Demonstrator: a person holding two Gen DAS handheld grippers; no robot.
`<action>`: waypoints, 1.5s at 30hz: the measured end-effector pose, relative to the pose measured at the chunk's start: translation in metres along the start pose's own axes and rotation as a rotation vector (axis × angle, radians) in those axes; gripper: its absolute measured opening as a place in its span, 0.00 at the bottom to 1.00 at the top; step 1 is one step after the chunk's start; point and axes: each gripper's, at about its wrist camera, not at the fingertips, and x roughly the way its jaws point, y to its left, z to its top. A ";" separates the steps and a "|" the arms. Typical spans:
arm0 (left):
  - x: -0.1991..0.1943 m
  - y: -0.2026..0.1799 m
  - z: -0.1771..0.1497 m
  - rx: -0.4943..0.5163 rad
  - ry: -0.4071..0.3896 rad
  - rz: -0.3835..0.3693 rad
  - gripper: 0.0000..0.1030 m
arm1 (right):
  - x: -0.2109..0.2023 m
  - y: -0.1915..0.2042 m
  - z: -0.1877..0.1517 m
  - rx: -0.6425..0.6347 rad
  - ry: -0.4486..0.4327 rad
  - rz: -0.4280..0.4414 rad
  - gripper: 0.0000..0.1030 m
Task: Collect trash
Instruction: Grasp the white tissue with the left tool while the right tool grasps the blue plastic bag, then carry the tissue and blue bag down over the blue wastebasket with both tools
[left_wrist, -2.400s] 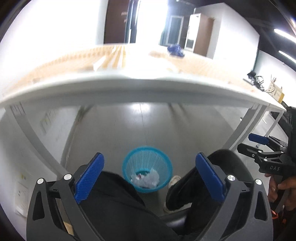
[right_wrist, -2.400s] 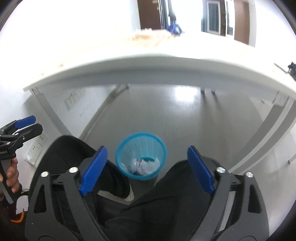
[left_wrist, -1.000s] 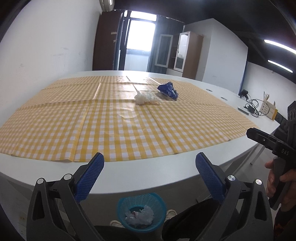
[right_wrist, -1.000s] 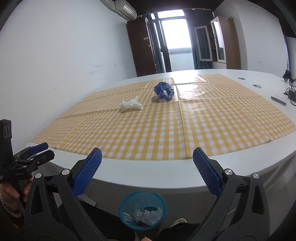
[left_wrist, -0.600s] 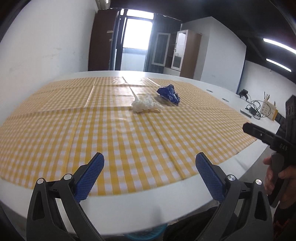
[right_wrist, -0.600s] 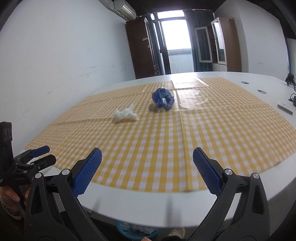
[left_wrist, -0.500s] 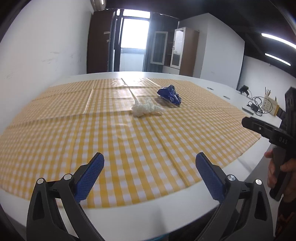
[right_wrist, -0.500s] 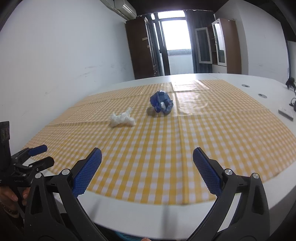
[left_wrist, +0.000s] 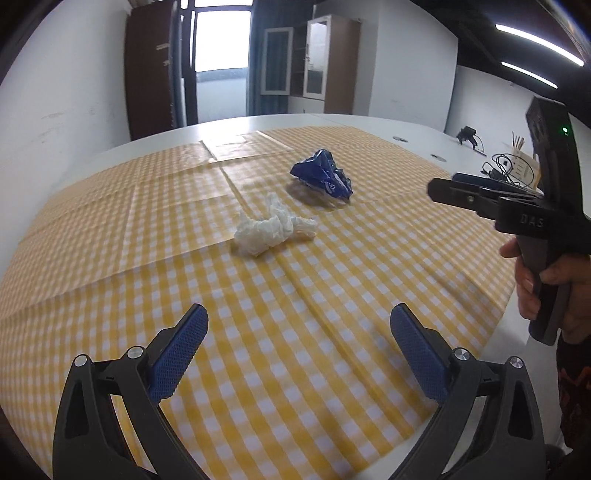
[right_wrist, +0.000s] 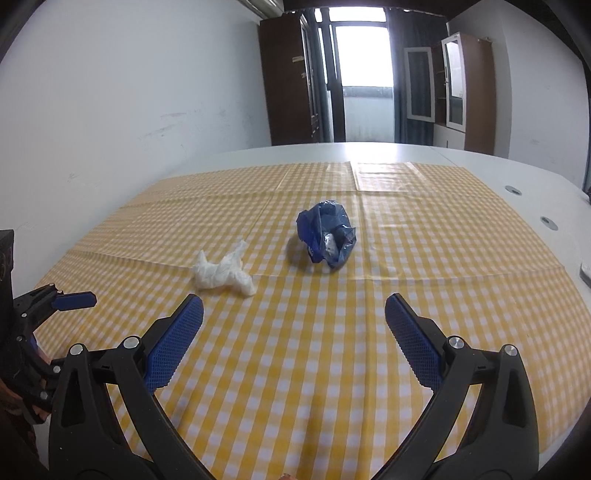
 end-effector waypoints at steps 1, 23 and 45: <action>0.007 0.002 0.005 0.007 0.008 -0.010 0.94 | 0.009 -0.002 0.006 0.000 0.008 0.004 0.91; 0.127 0.038 0.080 0.074 0.202 -0.111 0.93 | 0.167 -0.028 0.080 -0.005 0.155 0.003 0.89; 0.149 0.054 0.070 0.040 0.209 -0.029 0.20 | 0.192 -0.046 0.059 0.018 0.244 -0.031 0.36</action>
